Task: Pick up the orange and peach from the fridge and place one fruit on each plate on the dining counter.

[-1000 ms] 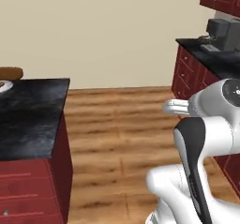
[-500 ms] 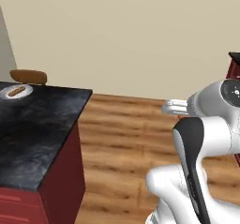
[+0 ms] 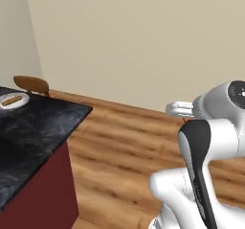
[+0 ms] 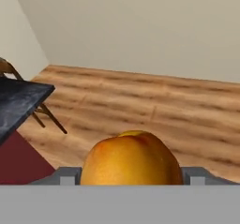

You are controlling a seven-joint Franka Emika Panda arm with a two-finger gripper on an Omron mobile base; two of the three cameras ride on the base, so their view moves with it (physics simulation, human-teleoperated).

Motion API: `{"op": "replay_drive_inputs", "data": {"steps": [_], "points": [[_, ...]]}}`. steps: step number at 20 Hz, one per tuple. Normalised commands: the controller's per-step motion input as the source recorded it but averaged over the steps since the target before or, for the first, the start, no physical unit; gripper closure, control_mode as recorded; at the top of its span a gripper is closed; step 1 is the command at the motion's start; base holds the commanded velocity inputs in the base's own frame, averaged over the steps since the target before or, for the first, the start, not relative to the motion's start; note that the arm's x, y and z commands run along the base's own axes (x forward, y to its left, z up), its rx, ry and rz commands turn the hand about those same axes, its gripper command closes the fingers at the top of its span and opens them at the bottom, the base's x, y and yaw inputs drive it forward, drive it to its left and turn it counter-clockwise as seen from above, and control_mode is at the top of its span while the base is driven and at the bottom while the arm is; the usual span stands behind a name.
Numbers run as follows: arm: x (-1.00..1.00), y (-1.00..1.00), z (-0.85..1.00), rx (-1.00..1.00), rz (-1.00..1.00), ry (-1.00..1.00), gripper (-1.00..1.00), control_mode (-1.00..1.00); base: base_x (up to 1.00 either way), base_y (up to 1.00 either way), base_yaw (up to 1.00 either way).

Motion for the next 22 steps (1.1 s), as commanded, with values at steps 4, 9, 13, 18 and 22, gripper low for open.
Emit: {"op": "replay_drive_inputs", "data": {"steps": [4, 9, 13, 18, 22], "points": [[0.0, 0.0, 0.0, 0.0, 0.0, 0.0, 1.0, 1.0, 0.62, -0.62, 0.47], [0.0, 0.0, 0.0, 0.0, 0.0, 0.0, 1.0, 1.0, 0.51, -0.55, 0.49], [0.0, 0.0, 0.0, 0.0, 0.0, 0.0, 1.0, 1.0, 0.3, -0.47, 0.51], [0.0, 0.0, 0.0, 0.0, 0.0, 0.0, 1.0, 1.0, 0.38, -0.42, 0.51], [0.0, 0.0, 0.0, 0.0, 0.0, 0.0, 1.0, 1.0, 0.46, -0.5, 0.51]]}}
